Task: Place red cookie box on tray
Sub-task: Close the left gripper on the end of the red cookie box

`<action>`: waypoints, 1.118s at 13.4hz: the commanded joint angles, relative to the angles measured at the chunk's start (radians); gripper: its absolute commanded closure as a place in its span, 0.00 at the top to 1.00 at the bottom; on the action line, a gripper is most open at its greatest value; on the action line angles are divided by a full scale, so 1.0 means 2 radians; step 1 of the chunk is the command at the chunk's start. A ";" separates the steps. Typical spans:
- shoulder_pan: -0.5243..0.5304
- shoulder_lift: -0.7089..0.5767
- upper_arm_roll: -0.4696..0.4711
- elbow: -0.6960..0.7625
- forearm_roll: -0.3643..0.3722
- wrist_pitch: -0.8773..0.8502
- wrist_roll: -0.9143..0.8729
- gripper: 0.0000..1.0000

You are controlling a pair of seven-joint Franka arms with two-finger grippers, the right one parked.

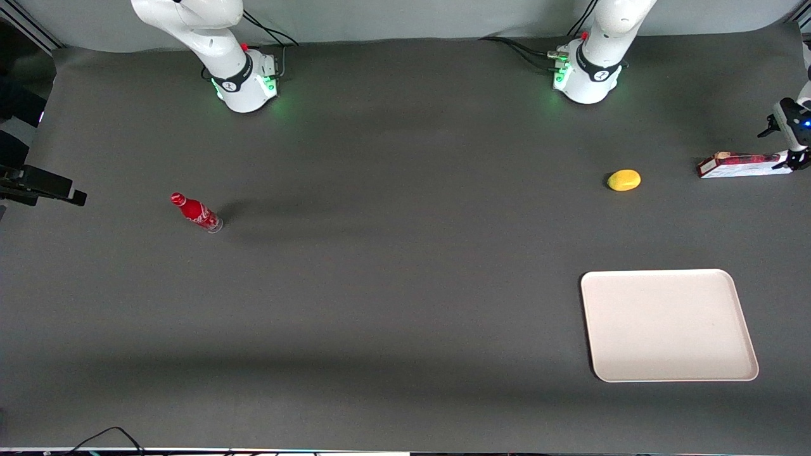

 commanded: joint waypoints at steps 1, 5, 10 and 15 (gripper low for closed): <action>0.007 0.000 -0.007 -0.013 -0.010 0.033 0.016 1.00; 0.009 0.036 -0.008 -0.011 -0.019 0.068 0.041 1.00; 0.008 0.045 -0.010 -0.008 -0.021 0.076 0.056 0.51; -0.001 0.064 -0.012 0.014 -0.027 0.070 0.053 0.00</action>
